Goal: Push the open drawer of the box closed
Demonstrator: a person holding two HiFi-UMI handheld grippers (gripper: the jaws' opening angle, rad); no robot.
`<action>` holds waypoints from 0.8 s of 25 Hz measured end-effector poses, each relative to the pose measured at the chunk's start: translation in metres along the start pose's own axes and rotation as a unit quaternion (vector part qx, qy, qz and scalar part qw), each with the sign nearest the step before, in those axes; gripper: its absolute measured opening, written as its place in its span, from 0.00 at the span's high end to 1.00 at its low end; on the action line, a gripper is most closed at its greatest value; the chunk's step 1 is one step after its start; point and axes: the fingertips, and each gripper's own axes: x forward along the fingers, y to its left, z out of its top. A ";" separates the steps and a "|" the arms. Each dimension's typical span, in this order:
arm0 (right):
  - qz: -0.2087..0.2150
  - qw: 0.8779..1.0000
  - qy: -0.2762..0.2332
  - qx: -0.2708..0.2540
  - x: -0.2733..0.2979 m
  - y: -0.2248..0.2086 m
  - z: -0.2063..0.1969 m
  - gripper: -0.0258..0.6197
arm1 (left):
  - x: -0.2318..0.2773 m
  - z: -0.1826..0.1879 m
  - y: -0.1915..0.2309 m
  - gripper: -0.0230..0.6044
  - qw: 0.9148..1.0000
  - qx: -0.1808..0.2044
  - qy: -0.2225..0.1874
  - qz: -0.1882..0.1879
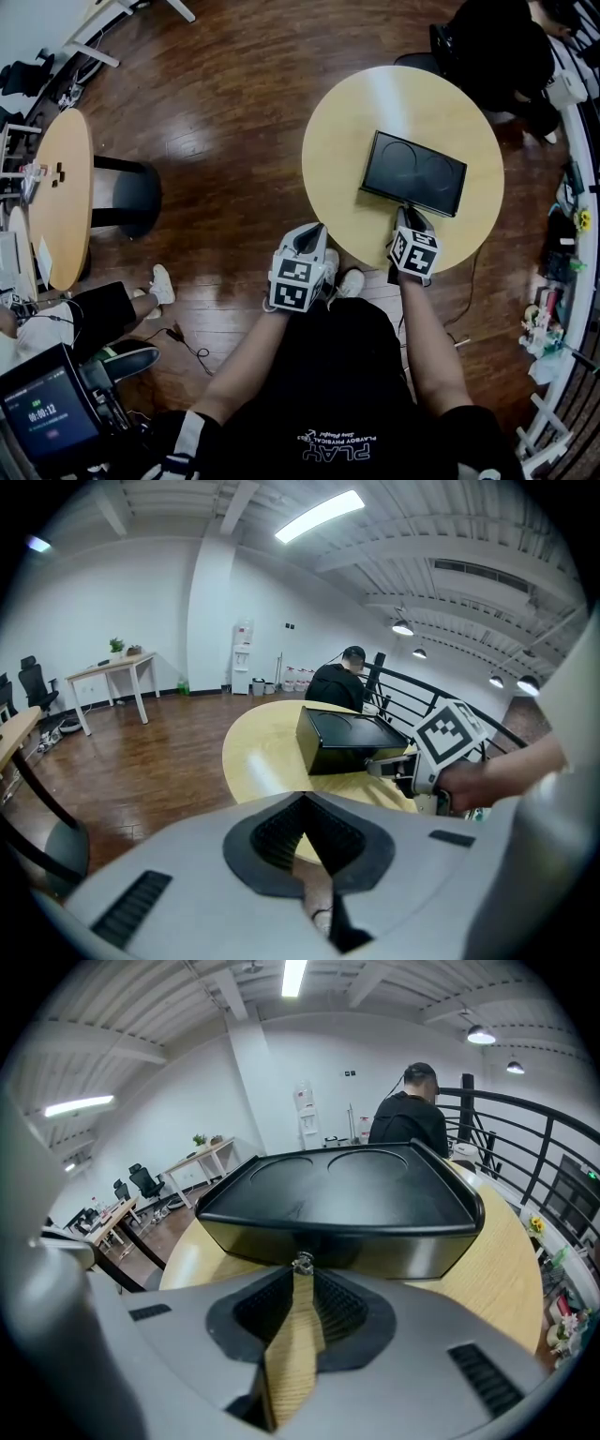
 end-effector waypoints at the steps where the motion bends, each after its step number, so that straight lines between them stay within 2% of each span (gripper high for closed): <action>1: 0.002 1.000 -0.003 0.001 -0.004 -0.001 0.000 0.86 | -0.003 0.000 -0.003 0.97 1.000 0.003 -0.002 0.002; 5: -0.004 1.000 -0.006 -0.010 -0.012 -0.003 -0.003 0.86 | -0.011 0.000 -0.015 0.97 1.000 0.008 -0.006 0.000; 9: -0.016 0.999 -0.006 -0.035 0.004 0.009 0.005 0.86 | 0.004 -0.002 0.005 0.97 1.000 0.014 -0.001 0.005; 20: 0.004 0.998 -0.036 -0.059 -0.041 0.029 -0.002 0.87 | -0.015 0.002 -0.011 0.97 0.999 0.029 -0.018 -0.001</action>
